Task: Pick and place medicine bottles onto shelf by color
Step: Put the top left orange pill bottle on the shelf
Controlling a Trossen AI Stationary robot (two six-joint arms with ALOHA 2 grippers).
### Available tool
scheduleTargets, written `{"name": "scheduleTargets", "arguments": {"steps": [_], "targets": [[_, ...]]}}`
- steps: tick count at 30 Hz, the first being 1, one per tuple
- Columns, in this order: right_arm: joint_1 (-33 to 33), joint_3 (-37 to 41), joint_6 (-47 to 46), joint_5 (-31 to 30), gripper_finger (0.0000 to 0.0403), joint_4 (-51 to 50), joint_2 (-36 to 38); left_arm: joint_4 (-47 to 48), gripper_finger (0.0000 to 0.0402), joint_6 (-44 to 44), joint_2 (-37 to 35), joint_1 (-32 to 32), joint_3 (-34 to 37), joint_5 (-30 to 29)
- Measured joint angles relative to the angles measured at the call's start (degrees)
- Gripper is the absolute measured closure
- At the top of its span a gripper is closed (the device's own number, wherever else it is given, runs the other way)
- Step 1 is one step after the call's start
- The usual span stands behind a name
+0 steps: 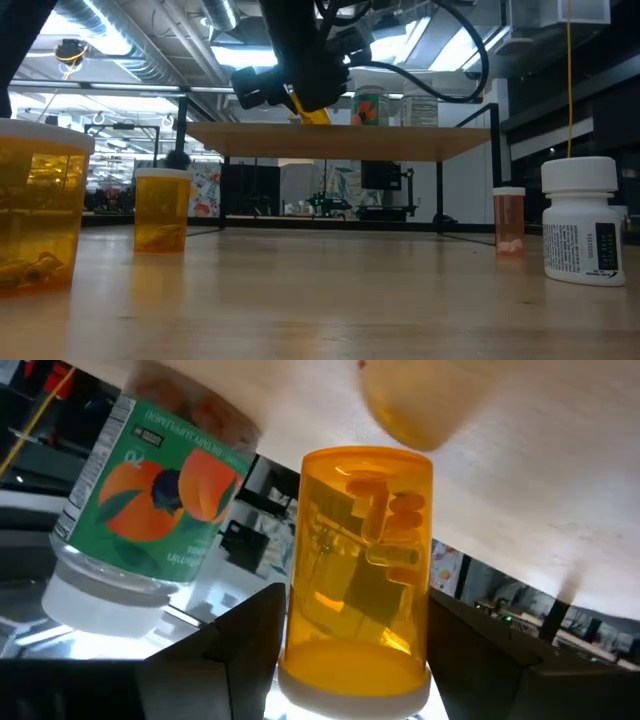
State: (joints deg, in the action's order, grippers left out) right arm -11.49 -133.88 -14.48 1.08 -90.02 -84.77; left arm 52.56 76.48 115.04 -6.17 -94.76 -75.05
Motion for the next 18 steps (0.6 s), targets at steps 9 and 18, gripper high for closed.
{"name": "scheduleTargets", "arguments": {"steps": [9, 18], "targets": [[0.0, 0.0, 0.0, 0.0, 0.0088, 0.0, 0.0, 0.0, 0.0182, 0.4, 0.0, 0.0, 0.0, 0.7], [0.0, 0.0, 0.0, 0.0, 0.0088, 0.0, 0.0, 0.1, 0.0182, 1.3, 0.0, 0.0, 0.0, 4.6]]}}
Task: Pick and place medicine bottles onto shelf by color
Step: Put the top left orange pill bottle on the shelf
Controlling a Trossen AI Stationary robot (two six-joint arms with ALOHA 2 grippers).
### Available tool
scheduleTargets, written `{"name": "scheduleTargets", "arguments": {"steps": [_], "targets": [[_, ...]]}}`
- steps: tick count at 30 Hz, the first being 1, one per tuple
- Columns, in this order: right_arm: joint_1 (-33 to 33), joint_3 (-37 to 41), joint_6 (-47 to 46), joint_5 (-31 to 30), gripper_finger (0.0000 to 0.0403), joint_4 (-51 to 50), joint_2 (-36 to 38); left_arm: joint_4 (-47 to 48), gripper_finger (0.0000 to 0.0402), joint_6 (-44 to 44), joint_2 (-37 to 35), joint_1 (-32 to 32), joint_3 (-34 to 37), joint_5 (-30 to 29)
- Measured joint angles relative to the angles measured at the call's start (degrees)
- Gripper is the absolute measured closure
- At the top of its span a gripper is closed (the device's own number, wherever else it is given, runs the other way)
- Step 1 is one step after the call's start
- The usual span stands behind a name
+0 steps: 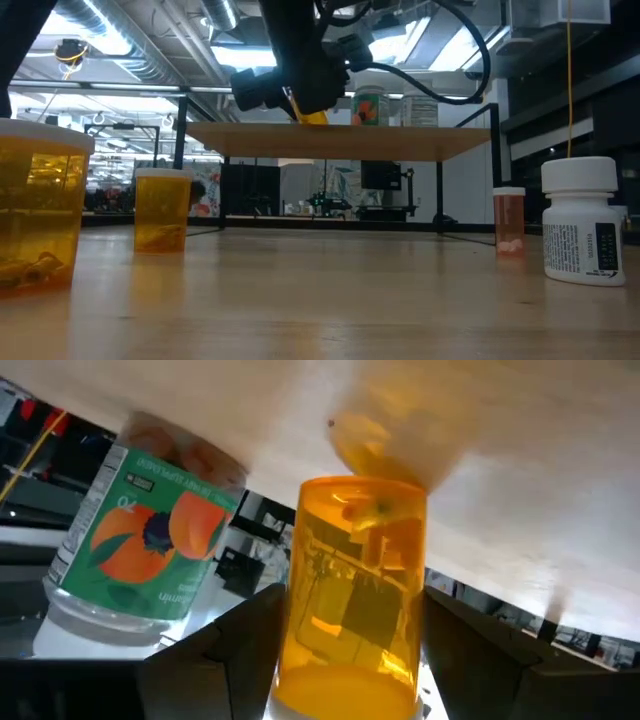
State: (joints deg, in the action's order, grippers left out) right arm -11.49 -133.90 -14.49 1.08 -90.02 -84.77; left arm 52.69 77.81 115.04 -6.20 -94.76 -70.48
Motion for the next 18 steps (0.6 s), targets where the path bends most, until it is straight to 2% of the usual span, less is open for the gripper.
{"name": "scheduleTargets", "arguments": {"steps": [3, 8, 18], "targets": [[0.0, 0.0, 0.0, 0.0, 0.0088, 0.0, 0.0, 0.3, 0.0182, 1.4, 0.0, 0.0, 0.0, -0.2], [0.0, 0.0, 0.0, 0.0, 0.0088, 0.0, 0.0, 0.3, 0.0182, 4.4, 0.0, 0.1, 0.0, -4.0], [0.0, 0.0, 0.0, 0.0, 0.0088, 0.0, 0.0, 0.3, 0.0182, 4.9, 0.0, 0.0, 0.0, -4.2]]}}
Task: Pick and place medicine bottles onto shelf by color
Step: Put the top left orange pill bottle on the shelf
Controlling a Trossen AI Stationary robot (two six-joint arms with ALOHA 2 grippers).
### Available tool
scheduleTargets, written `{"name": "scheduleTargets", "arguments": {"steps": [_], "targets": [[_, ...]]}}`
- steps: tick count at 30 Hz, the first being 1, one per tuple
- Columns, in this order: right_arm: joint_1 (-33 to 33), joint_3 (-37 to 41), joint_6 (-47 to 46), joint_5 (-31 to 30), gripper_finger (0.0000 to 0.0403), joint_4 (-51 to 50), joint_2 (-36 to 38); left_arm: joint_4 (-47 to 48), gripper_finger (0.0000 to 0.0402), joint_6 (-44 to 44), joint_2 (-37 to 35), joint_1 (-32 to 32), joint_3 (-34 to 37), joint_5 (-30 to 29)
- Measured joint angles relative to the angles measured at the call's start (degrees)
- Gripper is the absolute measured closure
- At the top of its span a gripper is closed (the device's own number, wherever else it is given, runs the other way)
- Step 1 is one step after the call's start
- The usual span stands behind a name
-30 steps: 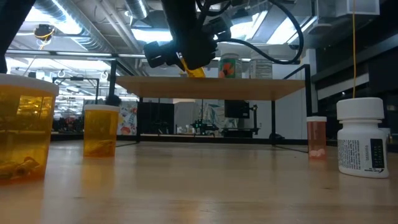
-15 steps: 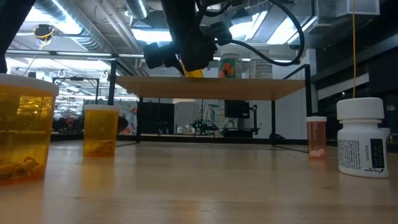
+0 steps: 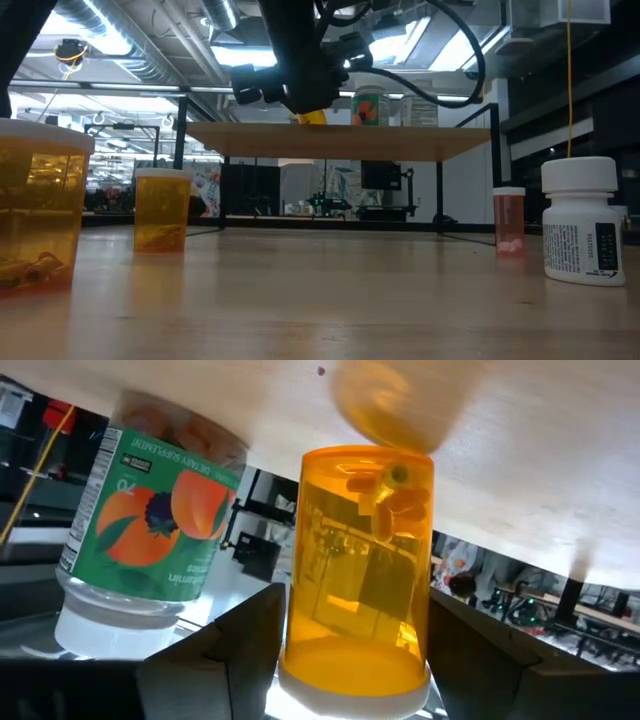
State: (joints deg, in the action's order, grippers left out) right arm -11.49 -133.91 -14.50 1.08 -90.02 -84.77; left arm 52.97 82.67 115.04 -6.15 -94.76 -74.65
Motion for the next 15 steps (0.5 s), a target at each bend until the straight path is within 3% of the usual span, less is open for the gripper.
{"name": "scheduleTargets", "arguments": {"steps": [15], "targets": [[0.0, 0.0, 0.0, 0.0, 0.0088, 0.0, 0.0, -0.2, 0.0182, 9.1, 0.0, 0.0, 0.0, -0.1]]}}
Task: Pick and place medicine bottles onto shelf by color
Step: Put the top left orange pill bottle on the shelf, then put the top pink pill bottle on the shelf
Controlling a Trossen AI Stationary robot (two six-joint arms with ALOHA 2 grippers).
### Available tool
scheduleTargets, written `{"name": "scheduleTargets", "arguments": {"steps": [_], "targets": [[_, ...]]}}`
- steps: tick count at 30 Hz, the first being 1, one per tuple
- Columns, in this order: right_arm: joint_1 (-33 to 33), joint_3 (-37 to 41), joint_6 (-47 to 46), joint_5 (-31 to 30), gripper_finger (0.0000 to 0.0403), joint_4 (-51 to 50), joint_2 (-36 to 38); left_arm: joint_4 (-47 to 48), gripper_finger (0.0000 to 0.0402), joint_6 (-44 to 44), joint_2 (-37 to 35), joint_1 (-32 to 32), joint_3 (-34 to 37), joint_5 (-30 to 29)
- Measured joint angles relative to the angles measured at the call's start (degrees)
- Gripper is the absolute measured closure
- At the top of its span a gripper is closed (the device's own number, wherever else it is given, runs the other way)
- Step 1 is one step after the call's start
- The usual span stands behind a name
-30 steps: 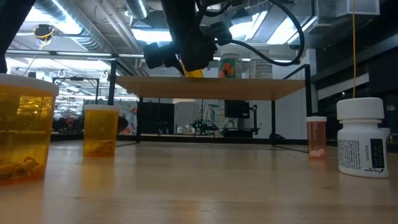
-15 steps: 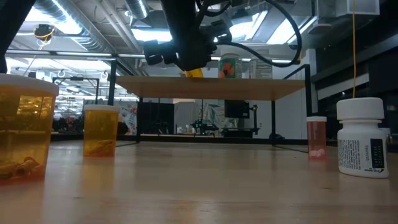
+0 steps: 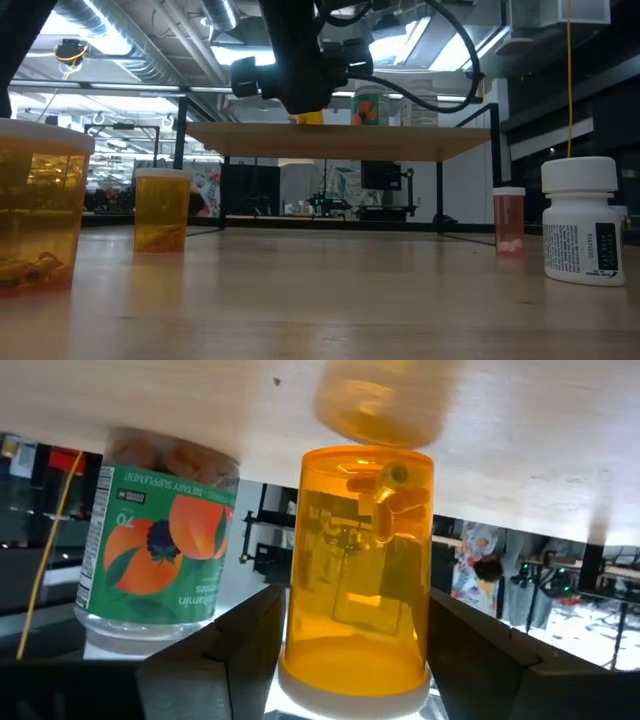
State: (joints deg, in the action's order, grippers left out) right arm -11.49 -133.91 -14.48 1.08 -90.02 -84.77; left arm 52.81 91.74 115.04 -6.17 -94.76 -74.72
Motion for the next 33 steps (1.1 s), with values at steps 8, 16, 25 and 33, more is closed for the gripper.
{"name": "scheduleTargets", "arguments": {"steps": [8, 16, 25, 33], "targets": [[0.0, 0.0, 0.0, 0.0, 0.0088, 0.0, 0.0, 0.0, 0.0181, 3.1, 0.0, -0.1, 0.0, 0.7], [0.0, 0.0, 0.0, 0.0, 0.0088, 0.0, 0.0, 0.0, 0.0155, 3.4, 0.0, -0.7, 0.0, 0.7], [0.0, 0.0, 0.0, 0.0, 0.0088, 0.0, 0.0, 0.1, 0.0119, 2.7, 0.0, -1.5, 0.0, -1.4], [0.0, 0.0, 0.0, 0.0, 0.0088, 0.0, 0.0, 0.7, 0.0102, -2.7, 0.0, -3.9, 0.0, -6.6]]}}
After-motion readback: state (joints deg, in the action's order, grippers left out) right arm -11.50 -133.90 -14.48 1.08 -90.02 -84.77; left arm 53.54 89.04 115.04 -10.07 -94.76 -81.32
